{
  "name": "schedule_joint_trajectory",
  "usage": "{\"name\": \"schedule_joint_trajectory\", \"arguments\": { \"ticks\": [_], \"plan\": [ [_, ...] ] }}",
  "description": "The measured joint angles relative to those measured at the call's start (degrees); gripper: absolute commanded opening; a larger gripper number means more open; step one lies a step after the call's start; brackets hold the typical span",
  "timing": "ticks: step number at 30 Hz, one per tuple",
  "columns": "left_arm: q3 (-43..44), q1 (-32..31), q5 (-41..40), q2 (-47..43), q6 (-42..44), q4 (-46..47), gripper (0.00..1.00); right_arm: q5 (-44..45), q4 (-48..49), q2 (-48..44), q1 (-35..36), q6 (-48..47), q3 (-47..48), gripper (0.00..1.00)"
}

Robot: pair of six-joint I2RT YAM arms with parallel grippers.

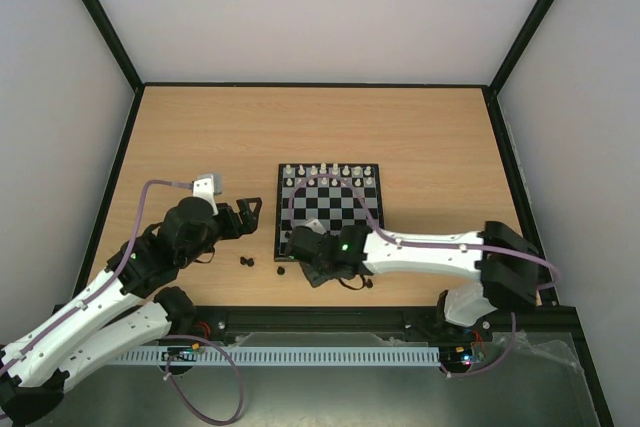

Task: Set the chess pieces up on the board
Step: Pick up the chess piece at the center of the board, then place the chess piece on the chessboard.

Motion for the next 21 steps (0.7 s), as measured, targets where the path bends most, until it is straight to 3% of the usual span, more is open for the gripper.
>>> {"name": "schedule_joint_trajectory", "arguments": {
  "ticks": [6, 21],
  "plan": [
    [0.0, 0.0, 0.0, 0.15, 0.0, 0.0, 0.99, 2.69, -3.08, -6.4, -0.7, 0.0, 3.23, 0.12],
    [0.0, 0.0, 0.02, 0.5, 0.0, 0.35, 0.99, 4.17, -4.26, -5.09, -10.6, -2.8, 0.66, 0.12]
  ]
}}
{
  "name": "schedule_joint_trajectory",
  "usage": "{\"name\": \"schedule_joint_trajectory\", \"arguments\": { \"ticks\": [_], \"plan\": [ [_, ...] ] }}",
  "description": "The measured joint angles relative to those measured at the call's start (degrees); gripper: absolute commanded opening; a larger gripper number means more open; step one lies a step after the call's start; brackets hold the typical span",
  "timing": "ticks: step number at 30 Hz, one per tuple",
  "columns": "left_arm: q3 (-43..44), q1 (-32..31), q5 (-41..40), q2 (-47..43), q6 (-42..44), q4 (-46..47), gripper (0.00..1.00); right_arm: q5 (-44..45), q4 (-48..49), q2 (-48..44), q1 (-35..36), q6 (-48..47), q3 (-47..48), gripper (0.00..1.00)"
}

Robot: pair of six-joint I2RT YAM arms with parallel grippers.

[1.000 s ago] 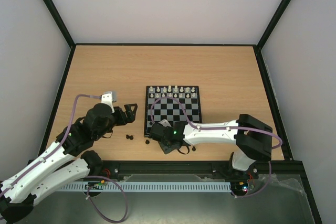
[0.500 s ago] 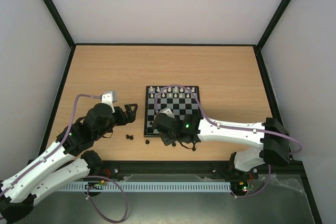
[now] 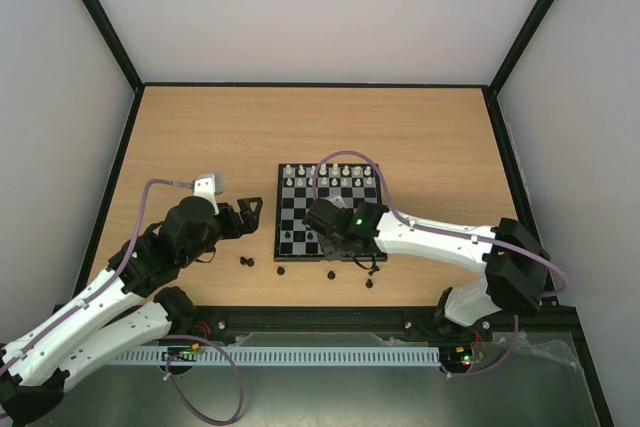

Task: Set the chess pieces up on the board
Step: Place the chess piece on the chessboard.

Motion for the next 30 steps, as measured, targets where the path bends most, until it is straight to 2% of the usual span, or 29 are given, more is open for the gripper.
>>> {"name": "schedule_joint_trajectory", "arguments": {
  "ticks": [21, 30],
  "plan": [
    [0.0, 0.0, -0.02, 0.0, 0.04, -0.02, 0.99, -3.23, 5.14, 5.29, -4.37, -3.5, -2.29, 0.13],
    [0.0, 0.0, -0.02, 0.13, 0.04, 0.0, 0.99, -3.78, 6.19, 6.21, -5.03, -4.31, -2.29, 0.25]
  ]
}}
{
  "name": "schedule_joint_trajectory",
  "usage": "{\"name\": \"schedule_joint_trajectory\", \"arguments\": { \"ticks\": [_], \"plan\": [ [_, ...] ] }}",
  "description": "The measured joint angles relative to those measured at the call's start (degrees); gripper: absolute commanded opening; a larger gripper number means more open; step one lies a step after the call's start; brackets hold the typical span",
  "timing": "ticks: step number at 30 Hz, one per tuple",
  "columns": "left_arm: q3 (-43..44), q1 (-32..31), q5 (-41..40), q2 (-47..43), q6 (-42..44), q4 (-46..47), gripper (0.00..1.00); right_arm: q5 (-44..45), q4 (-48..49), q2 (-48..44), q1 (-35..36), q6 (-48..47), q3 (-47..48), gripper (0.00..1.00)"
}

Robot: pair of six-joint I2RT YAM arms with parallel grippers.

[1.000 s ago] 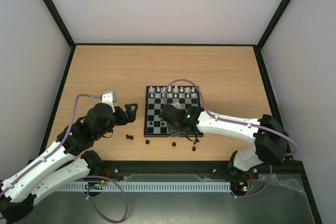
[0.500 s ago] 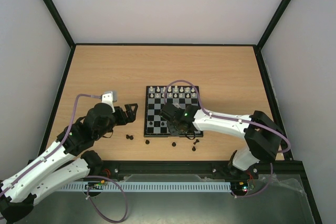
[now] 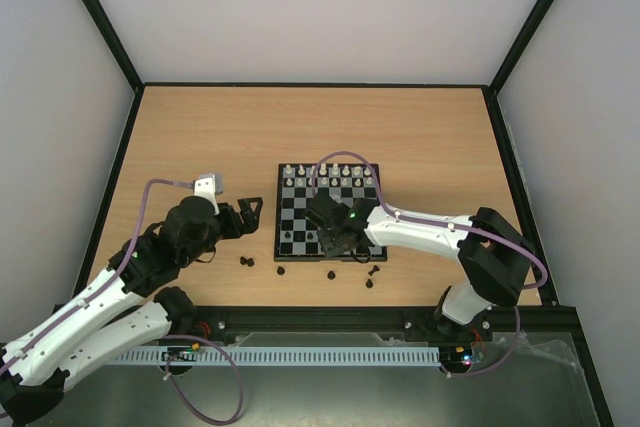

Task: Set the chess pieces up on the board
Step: Place the chess piece on the chessboard, then pick up the chess piece at the center of the board.

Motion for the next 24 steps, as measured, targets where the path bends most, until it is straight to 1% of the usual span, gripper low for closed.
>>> {"name": "schedule_joint_trajectory", "arguments": {
  "ticks": [5, 7, 10, 14, 15, 19, 24],
  "plan": [
    [0.0, 0.0, 0.0, 0.22, 0.02, -0.02, 0.99, -0.57, -0.13, -0.13, 0.0, 0.04, 0.0, 0.33],
    [0.0, 0.0, -0.02, 0.31, 0.0, 0.0, 1.0, -0.96, -0.48, -0.85, 0.0, 0.07, 0.0, 0.39],
    [0.0, 0.0, -0.02, 0.52, 0.02, 0.0, 0.99, -1.29, -1.49, -4.26, -0.02, 0.26, 0.0, 0.47],
    [0.0, 0.0, -0.26, 1.29, 0.07, 0.04, 1.0, -2.1, -2.36, -11.47, 0.0, 0.44, -0.9, 0.59],
    [0.0, 0.0, -0.39, 1.49, 0.11, 0.04, 0.99, -2.54, -2.49, -13.07, 0.09, 0.7, -1.46, 0.6],
    [0.0, 0.02, -0.61, 1.99, 0.55, 0.31, 0.99, -4.44, -2.54, -16.79, 1.55, 0.98, -4.61, 0.6],
    [0.0, 0.02, -0.68, 2.08, 1.14, 0.9, 0.99, -5.09, -2.49, -15.04, 6.8, 2.29, -6.71, 0.55]
  ]
}}
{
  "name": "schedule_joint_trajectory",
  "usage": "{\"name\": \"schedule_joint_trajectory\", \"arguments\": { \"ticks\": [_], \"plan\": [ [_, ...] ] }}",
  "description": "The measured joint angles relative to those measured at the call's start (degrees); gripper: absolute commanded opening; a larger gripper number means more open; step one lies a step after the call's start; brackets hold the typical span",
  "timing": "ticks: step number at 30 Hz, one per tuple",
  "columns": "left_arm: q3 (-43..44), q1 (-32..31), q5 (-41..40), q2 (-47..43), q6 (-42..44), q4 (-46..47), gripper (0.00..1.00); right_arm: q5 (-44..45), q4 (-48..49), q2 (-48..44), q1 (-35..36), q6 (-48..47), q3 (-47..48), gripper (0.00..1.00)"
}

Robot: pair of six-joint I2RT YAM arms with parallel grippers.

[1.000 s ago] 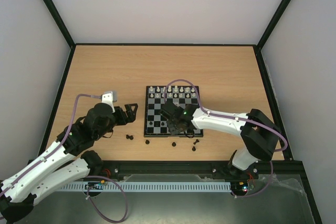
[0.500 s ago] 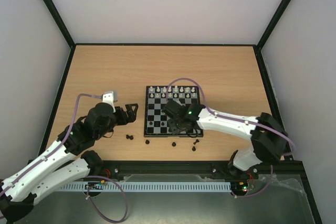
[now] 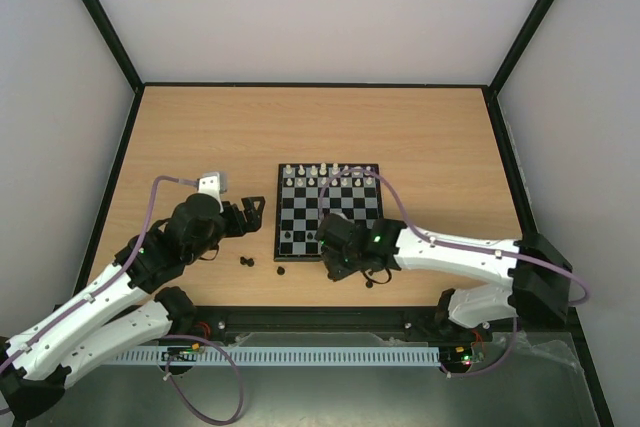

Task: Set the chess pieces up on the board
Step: Pick up the chess piece at the center of the board.

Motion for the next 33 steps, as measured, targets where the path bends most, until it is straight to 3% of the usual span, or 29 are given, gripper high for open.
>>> {"name": "schedule_joint_trajectory", "arguments": {
  "ticks": [2, 12, 20, 33],
  "plan": [
    [0.02, 0.0, 0.02, 0.0, 0.13, 0.22, 0.99, 0.17, 0.22, 1.84, 1.46, 0.52, -0.02, 0.48],
    [0.0, 0.02, 0.0, -0.26, 0.17, 0.31, 0.99, 0.39, 3.34, 11.87, 3.89, 1.25, -0.02, 0.41],
    [0.0, 0.02, -0.2, -0.44, 0.17, 0.31, 0.99, 0.24, 4.44, 14.64, 3.89, 1.25, 0.33, 0.08],
    [0.0, 0.02, -0.2, -0.44, 0.2, 0.39, 0.99, 5.79, -0.83, 7.93, 2.73, 4.28, 2.01, 0.08]
  ]
}}
